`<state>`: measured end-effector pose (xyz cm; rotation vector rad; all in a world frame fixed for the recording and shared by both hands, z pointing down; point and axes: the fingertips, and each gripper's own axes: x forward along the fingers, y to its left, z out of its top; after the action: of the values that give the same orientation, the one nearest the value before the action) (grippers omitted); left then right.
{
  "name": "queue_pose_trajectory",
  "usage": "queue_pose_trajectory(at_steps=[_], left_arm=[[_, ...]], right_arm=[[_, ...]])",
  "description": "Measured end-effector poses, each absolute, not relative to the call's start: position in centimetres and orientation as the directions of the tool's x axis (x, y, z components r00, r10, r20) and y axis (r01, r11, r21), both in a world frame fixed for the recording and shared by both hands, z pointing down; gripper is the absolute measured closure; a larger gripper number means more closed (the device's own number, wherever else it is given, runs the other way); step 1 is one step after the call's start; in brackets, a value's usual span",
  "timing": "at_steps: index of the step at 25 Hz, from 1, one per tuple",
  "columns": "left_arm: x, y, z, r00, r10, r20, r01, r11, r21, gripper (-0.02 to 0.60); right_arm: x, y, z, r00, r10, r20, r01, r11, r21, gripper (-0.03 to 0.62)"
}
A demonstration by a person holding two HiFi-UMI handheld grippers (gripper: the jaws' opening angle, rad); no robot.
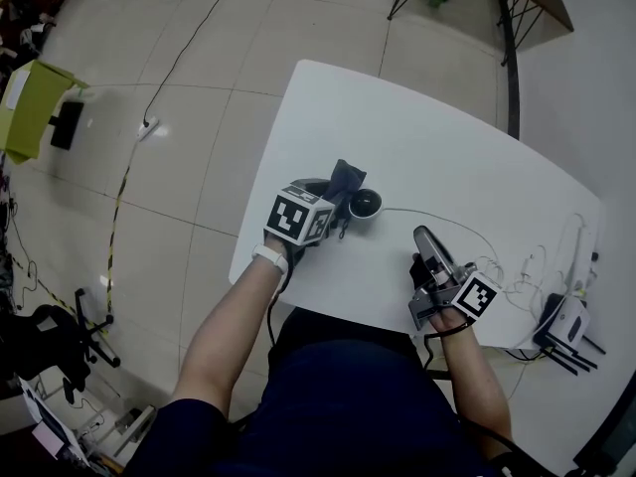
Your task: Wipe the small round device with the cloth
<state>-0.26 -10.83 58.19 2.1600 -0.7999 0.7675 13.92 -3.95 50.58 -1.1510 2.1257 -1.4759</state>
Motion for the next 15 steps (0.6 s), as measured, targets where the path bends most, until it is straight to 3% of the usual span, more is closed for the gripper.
queue_pose_trajectory(at_steps=[11,15], left_arm=[[-1.5,-11.6,63.0,0.494,-0.298,0.817,-0.761,-0.603,0.240,0.483],[-1.5,-10.8,62.1,0.546,-0.293,0.785,-0.777,-0.527,0.345,0.483]], right_arm=[[13.0,-3.4,50.7,-0.654,-0.728,0.206,-0.454,0.160,-0.877,0.536],[12.8,-3.0,50.5,-0.657,-0.727,0.199,-0.451,0.167,-0.877,0.536]])
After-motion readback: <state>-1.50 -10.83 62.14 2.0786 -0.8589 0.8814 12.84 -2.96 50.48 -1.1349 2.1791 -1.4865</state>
